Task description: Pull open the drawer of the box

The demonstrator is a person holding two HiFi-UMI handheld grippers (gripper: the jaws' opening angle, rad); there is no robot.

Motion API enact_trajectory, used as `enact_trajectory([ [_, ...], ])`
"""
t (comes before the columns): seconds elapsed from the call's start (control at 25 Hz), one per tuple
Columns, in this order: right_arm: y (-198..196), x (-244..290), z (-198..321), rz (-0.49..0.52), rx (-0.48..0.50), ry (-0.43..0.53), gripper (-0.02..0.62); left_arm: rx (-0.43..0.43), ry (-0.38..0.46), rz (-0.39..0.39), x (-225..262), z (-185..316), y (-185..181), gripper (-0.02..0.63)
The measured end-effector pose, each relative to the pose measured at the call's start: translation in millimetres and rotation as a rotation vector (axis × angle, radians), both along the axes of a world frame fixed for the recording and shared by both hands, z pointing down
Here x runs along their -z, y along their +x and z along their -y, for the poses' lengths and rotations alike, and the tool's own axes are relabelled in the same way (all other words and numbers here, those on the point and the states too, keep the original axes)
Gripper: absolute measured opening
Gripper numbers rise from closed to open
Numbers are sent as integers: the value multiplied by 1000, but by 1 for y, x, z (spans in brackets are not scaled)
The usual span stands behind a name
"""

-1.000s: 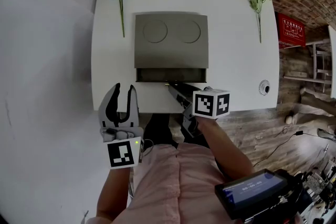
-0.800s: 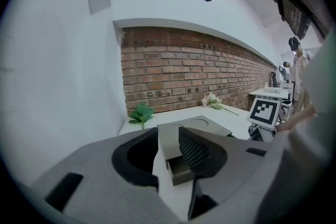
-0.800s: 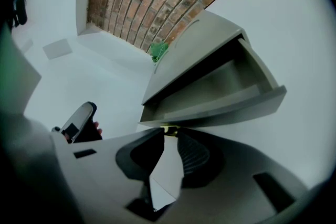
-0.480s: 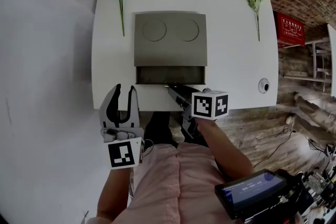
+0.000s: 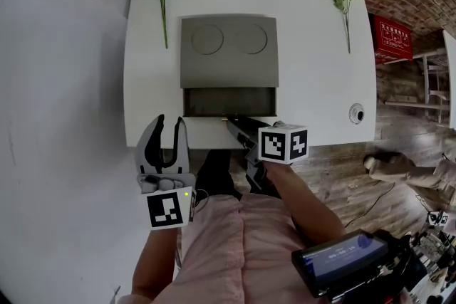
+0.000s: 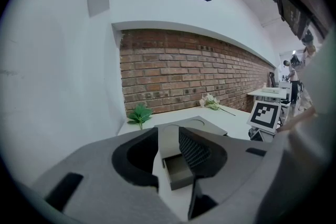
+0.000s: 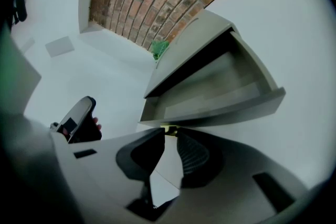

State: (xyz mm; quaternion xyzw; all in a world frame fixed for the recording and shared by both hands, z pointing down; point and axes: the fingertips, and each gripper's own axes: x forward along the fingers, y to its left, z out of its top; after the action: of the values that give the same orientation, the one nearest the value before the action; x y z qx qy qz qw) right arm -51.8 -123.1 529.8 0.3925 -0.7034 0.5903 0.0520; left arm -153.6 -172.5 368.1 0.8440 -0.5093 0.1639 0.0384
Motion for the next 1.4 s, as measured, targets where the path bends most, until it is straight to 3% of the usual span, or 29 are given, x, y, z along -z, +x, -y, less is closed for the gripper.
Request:
enact_trajectory([
  [1.4,-2,-3,-32,10,32,-5,64,-13,16,10,3,-22,11,129],
])
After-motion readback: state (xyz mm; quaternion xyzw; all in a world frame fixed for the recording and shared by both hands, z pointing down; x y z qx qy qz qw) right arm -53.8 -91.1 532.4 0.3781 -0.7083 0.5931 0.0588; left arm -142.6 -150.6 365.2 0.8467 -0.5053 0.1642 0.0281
